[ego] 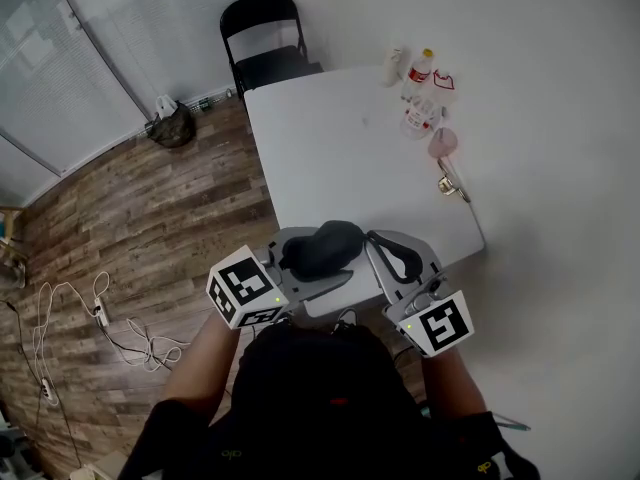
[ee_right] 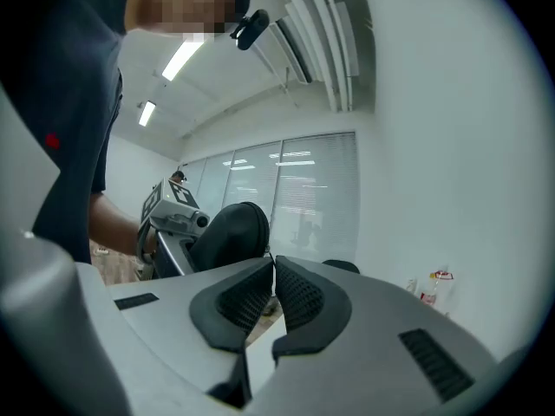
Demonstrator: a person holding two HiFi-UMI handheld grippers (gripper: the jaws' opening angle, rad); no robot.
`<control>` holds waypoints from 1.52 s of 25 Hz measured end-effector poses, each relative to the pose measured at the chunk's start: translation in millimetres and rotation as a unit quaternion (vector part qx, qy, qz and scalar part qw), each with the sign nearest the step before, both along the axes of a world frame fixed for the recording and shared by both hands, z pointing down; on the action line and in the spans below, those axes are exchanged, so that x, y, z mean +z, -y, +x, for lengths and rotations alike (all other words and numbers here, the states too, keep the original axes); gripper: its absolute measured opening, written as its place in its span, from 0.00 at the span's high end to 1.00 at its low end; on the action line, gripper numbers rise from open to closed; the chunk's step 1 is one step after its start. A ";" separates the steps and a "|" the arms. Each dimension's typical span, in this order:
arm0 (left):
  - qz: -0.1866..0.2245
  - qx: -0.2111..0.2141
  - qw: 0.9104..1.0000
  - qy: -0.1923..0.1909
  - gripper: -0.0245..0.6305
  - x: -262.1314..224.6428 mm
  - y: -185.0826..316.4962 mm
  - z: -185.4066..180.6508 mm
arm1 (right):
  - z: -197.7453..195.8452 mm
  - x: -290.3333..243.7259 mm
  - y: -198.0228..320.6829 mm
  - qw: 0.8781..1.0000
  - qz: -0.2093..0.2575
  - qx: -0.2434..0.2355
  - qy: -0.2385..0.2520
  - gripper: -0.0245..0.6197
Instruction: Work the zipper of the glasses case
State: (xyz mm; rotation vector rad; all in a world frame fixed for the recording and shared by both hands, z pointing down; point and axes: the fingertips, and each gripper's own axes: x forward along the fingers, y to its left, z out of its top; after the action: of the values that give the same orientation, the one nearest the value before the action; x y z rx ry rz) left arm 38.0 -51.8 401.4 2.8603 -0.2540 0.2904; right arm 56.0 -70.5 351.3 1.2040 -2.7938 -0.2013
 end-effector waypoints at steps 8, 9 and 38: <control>0.026 0.022 0.998 0.061 0.55 18.4 -4.4 -3.7 | 2.9 12.7 -6.7 0.984 0.055 -0.008 -0.167 0.93; 0.031 0.026 0.997 0.070 0.55 21.5 -3.6 -3.1 | 3.8 14.4 -6.6 0.981 0.064 -0.011 -0.181 0.93; 0.267 0.022 0.953 0.141 0.55 2.6 -2.4 -20.5 | 11.6 1.3 -34.9 0.892 -0.237 -0.219 0.316 0.92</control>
State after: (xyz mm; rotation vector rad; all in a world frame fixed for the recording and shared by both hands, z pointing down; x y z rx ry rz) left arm 17.5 -49.4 403.9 3.3514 -0.3704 0.7455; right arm 67.6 -35.6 352.6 0.5717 -3.2965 0.9614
